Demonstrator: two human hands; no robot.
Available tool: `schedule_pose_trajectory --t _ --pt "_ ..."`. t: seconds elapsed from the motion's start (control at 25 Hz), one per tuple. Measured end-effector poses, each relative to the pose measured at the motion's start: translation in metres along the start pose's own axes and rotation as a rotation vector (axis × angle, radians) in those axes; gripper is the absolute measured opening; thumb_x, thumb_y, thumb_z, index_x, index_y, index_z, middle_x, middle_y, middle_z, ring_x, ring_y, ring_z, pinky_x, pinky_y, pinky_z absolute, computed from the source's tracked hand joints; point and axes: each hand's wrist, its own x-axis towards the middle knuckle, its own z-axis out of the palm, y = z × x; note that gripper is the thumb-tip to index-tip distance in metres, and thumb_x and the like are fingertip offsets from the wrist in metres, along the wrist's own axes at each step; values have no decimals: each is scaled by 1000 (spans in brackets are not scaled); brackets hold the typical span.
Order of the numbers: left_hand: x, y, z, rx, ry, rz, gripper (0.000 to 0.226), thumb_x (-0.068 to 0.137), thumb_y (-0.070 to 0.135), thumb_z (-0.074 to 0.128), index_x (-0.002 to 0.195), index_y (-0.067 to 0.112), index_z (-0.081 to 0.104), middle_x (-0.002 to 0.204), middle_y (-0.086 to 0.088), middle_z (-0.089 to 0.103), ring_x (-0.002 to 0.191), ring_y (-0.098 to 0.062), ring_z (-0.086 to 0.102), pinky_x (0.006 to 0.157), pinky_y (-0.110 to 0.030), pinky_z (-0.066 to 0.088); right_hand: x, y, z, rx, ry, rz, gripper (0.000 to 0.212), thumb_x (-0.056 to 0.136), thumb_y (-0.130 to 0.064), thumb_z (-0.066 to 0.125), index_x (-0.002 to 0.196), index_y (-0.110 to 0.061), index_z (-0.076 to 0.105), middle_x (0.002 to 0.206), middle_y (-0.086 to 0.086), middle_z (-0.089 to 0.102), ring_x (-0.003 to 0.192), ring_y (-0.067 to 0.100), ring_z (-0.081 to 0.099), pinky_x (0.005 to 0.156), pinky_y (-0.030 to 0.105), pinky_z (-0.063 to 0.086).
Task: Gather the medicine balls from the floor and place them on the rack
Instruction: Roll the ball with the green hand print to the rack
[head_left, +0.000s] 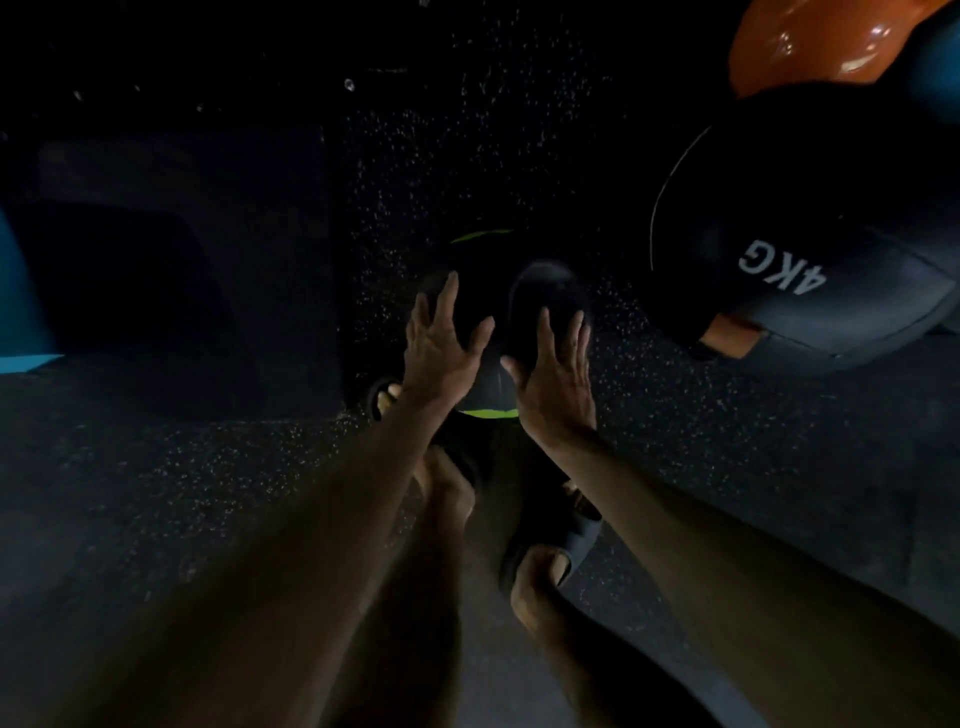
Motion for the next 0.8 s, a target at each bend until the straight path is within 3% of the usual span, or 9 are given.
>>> schedule_pose_trajectory --t 0.16,0.32,0.44,0.52,0.6,0.68,0.8 --pt "13 1 -3 8 -2 44 70 99 60 40 158 38 9 166 -11 12 152 -32 9 119 -59 22 54 -49 -21 17 24 91 74 101 -62 32 160 -22 14 167 15 -9 154 28 -13 126 46 0" --pt "59 12 -31 -123 31 54 67 100 58 38 158 31 18 160 -11 27 148 -35 22 117 -59 26 92 -96 -29 0 111 96 59 105 -53 30 157 -26 28 167 17 6 155 31 -4 126 49 2" --pt "96 3 -58 -178 16 9 66 99 63 32 157 32 24 154 -15 38 139 -35 37 115 -54 33 98 -112 -31 96 256 36 52 106 -45 35 153 -25 37 166 15 14 155 29 8 125 45 13" --pt "115 -11 -77 -204 18 -10 79 92 71 22 156 25 28 143 -25 50 123 -43 53 107 -52 43 102 -114 -30 200 306 137 58 104 -48 39 156 -24 29 166 16 14 153 32 11 123 48 19" --pt "123 -22 -92 -241 3 -73 70 98 60 26 156 22 28 139 -30 51 123 -47 53 103 -50 44 109 -110 -29 323 213 318 72 102 -55 39 160 -20 15 166 17 12 153 34 12 122 49 20" --pt "123 -34 -106 -259 46 -152 52 108 41 30 157 23 29 151 -15 46 136 -34 45 110 -45 38 114 -113 -22 375 58 373 81 100 -60 38 161 -17 6 165 17 15 151 35 18 121 47 22" --pt "118 -61 -112 -309 124 -265 46 108 30 31 152 21 39 149 -9 50 135 -27 48 112 -43 42 106 -129 -5 359 33 325 88 95 -65 46 160 -21 6 159 23 21 144 43 27 114 51 31"
